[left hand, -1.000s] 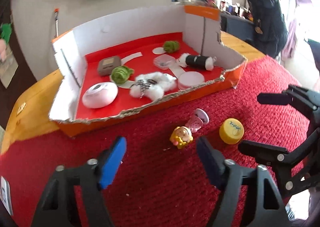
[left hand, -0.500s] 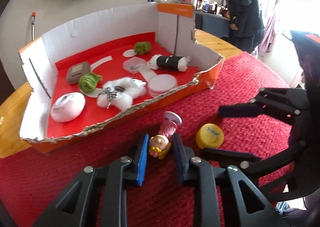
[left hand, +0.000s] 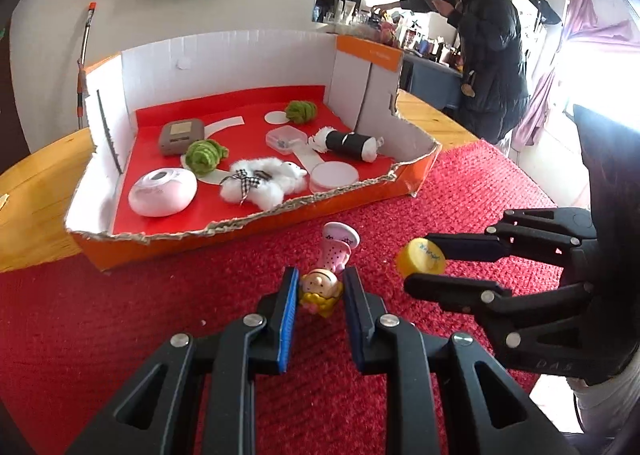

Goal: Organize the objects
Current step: 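Close the left tool on the doll figurine while the right tool grasps the yellow lid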

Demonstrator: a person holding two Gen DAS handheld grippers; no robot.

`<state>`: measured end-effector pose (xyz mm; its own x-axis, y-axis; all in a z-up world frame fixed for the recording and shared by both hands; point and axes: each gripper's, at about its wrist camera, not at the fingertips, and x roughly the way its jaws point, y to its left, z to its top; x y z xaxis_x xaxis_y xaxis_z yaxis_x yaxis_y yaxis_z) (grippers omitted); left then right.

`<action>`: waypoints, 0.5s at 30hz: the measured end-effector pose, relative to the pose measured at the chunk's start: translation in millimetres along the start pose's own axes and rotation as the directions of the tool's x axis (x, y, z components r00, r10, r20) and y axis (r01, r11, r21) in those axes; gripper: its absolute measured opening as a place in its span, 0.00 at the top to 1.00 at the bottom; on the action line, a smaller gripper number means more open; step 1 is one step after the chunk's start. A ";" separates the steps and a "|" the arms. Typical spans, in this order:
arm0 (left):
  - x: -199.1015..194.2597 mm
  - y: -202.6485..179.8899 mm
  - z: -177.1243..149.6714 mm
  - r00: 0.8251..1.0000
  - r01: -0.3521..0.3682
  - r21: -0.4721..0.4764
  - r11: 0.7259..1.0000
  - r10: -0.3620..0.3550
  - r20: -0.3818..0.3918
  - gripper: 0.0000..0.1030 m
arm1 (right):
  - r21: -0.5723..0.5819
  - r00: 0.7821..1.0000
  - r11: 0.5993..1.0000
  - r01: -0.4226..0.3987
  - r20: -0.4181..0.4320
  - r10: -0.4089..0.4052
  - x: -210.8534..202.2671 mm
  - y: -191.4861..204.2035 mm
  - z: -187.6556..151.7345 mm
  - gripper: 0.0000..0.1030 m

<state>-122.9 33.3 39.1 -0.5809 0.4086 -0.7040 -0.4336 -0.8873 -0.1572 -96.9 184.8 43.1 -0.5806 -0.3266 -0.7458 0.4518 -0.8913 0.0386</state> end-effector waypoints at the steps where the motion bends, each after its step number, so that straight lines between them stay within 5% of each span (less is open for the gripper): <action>1: -2.6 -0.1 -0.5 1.000 0.001 -0.001 1.000 -0.001 0.005 0.78 | 0.001 1.000 1.000 -0.001 0.002 0.001 -1.0 0.2 0.5 0.71; 15: -46.1 -1.5 20.0 0.996 0.004 -0.018 1.000 -0.002 0.084 0.78 | 0.010 0.998 1.000 -0.025 0.055 0.024 -28.7 3.9 17.6 0.71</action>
<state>-109.3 20.0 85.7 -0.6357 0.4271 -0.6431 -0.4233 -0.8894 -0.1723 -90.4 185.2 76.4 -0.6056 -0.3649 -0.7071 0.4595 -0.8859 0.0637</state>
